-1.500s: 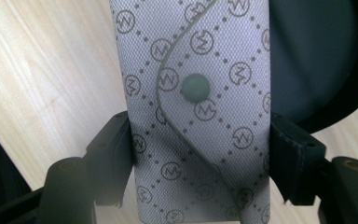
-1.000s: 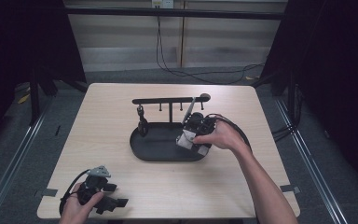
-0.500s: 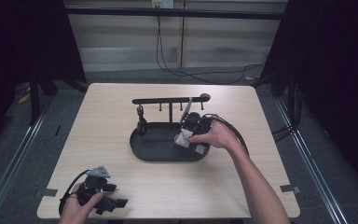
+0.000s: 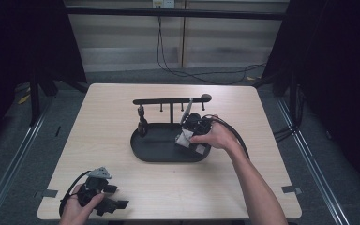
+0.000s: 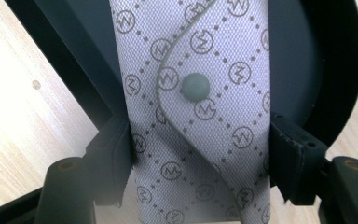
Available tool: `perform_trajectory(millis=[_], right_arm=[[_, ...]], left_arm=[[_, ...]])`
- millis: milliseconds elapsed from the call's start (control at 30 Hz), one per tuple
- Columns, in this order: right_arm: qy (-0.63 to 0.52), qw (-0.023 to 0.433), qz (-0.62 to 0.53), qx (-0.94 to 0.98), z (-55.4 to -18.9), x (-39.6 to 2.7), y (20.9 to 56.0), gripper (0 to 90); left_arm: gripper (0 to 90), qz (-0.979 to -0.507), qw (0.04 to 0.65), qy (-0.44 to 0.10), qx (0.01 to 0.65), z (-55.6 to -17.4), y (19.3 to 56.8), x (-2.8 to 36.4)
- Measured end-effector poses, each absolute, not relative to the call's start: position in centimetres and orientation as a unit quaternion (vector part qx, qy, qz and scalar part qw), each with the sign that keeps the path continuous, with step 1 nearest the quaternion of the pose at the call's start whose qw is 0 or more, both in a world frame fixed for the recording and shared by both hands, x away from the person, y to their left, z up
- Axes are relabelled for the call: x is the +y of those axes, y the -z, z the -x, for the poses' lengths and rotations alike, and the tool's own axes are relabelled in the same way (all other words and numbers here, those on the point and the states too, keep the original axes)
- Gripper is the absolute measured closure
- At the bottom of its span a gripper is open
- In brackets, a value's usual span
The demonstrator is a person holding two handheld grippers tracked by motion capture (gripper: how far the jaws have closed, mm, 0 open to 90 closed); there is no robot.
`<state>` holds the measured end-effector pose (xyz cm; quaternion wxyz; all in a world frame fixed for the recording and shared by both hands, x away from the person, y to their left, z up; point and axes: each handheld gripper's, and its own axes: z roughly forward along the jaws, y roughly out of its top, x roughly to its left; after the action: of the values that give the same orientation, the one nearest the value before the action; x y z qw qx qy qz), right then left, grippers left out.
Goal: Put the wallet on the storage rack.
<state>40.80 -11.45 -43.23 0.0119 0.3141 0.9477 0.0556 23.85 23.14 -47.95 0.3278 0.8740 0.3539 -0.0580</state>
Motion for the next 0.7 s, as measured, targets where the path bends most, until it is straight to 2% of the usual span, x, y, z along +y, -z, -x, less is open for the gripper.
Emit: perform_trajectory(millis=[700], right_arm=[[-0.044,0.016,-0.325,0.945,-41.5,-11.8,45.7,30.6]], left_arm=[[20.4,-0.875,0.327,0.058,0.352,-23.8,48.0,23.1]])
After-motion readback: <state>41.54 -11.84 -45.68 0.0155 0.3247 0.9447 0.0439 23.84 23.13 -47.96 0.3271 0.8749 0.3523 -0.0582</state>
